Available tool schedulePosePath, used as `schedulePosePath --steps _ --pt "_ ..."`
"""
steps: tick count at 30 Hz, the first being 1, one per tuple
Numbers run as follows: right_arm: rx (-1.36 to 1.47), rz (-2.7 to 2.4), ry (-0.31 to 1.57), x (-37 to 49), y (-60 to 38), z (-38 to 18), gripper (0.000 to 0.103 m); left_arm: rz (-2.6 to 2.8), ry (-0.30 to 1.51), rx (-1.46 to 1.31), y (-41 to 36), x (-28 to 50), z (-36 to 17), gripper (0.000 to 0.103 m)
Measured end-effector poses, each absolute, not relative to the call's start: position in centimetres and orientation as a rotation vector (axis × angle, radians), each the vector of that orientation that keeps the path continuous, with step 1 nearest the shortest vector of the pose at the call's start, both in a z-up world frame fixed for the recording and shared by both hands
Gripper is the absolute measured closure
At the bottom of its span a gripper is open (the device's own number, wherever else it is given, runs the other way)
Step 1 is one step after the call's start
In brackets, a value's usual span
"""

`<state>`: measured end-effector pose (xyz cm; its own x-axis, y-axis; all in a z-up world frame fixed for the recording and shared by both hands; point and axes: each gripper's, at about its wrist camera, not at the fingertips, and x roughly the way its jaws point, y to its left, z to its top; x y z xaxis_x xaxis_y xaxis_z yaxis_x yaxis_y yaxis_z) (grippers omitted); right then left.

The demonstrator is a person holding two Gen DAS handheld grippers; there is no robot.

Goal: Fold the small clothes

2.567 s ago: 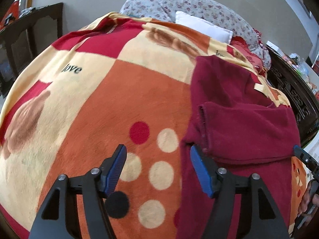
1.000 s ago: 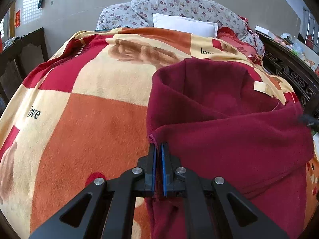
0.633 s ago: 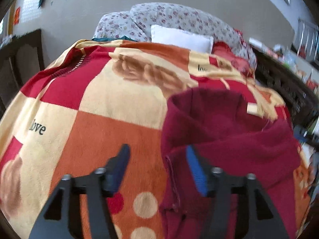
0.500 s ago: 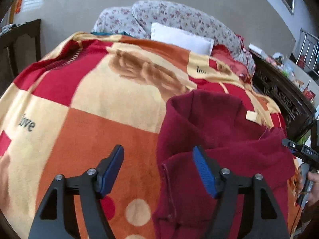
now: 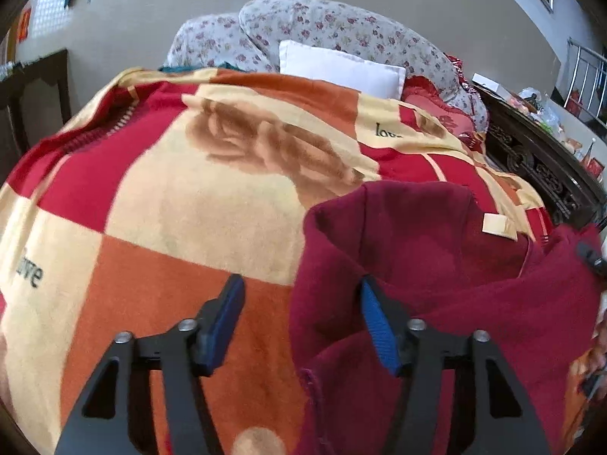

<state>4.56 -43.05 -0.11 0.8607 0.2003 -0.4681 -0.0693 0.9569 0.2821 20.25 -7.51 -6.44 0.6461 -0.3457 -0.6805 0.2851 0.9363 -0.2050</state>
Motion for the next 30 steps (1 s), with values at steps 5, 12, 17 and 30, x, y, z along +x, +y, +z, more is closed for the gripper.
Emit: schedulePosePath --steps 5,12,17,30 --pt "0.142 -0.04 0.588 6.4 -43.0 -1.1 0.086 -0.324 0.826 -0.116 -7.1 20.4 -7.1 0.047" --pt "0.275 -0.047 0.639 4.6 -45.5 -1.7 0.039 -0.327 0.816 -0.126 -5.3 17.8 -5.0 0.047" --pt "0.272 0.012 0.7 -1.1 -44.5 0.9 0.033 -0.345 0.84 -0.1 -3.5 13.7 -4.1 0.044" --pt "0.336 0.174 1.001 -17.2 -39.0 -6.7 0.033 -0.474 1.018 -0.042 -1.4 -0.8 -6.6 0.028"
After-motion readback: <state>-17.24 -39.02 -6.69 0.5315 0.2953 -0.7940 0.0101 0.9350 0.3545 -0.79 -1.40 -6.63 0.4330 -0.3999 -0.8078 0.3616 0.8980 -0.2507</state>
